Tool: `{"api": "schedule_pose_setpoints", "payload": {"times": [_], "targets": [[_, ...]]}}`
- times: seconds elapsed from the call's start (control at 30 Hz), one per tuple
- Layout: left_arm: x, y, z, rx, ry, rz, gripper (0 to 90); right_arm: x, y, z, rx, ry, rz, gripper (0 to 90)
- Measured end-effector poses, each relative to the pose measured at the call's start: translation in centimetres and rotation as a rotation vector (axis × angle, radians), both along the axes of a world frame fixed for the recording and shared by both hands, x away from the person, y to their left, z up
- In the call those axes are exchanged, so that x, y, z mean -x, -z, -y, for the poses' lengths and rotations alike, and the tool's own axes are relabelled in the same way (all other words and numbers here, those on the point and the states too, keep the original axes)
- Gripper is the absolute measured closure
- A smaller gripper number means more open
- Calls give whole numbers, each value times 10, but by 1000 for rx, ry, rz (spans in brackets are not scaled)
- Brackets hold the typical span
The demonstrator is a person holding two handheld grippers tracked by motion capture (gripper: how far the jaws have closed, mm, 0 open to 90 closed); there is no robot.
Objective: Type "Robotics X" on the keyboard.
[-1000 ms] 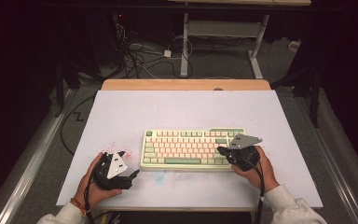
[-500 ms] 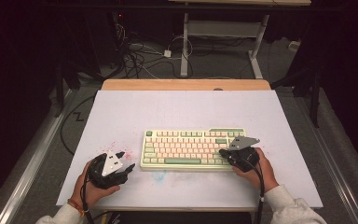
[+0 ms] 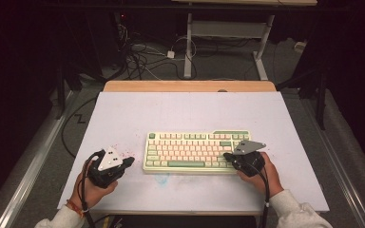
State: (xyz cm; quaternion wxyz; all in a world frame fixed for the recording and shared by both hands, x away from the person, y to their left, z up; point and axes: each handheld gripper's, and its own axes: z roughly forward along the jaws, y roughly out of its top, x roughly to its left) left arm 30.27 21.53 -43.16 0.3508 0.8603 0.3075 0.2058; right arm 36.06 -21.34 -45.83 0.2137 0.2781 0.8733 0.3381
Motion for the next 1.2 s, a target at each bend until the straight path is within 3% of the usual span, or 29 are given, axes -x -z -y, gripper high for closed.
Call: {"api": "schedule_pose_setpoints", "payload": {"times": [0.2, 0.4, 0.53, 0.8, 1.2], "targets": [[-11, -9, 12, -7, 26, -11, 876, 1, 0, -1, 3, 4, 7, 900], [-22, -13, 30, -57, 69, -23, 876, 2, 1, -2, 11, 12, 14, 900], [-31, -15, 41, -67, 89, -33, 876, 2, 1, -2, 8, 15, 14, 900], [-49, -6, 67, -94, 143, -76, 875, 2, 1, -1, 7, 13, 16, 900], [-66, 6, 98, -150, 183, -99, 874, 3, 1, -2, 11, 13, 18, 900]]}}
